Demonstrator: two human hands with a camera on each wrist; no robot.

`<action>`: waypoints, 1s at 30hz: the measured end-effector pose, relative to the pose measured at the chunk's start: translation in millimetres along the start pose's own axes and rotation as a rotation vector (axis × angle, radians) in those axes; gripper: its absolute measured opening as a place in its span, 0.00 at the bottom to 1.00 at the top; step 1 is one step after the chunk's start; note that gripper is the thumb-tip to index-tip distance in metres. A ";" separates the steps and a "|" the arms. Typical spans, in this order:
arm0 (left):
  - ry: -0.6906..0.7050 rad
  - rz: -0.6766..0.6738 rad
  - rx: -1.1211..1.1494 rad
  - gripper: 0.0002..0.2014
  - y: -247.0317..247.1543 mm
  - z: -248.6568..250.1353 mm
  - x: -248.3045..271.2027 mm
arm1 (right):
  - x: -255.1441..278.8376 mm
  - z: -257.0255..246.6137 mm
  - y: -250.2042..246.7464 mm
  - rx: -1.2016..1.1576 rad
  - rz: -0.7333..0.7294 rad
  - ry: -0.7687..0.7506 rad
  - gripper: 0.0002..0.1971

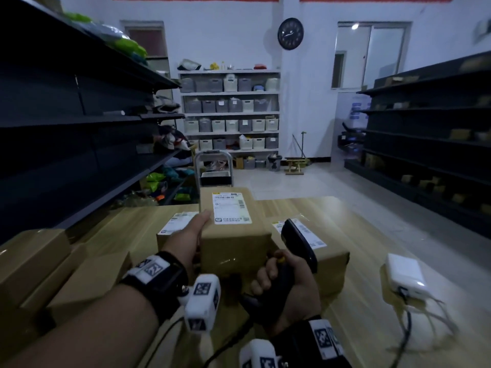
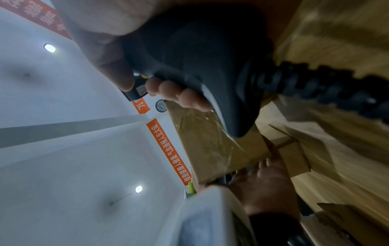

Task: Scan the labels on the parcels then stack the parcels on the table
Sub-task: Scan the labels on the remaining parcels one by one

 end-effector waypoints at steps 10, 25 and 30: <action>-0.067 -0.023 -0.057 0.48 15.2 -7.9 -29.9 | 3.5 14.8 12.2 0.002 -0.124 0.056 0.13; 0.116 0.084 -0.151 0.15 -61.7 -19.0 52.6 | 3.9 51.1 8.5 0.294 -0.210 0.183 0.19; 0.240 0.300 -0.462 0.09 -116.7 -7.5 70.0 | 1.1 51.3 5.7 0.294 -0.183 0.197 0.13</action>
Point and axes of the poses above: each hand's wrist, its own x-axis away from the middle knuckle, its own y-axis out of the palm, z = x × y, the point moved 10 cm from there along -x, towards the middle knuckle, and after that the axes turned 11 degrees about -x, right-handed, at the moved point
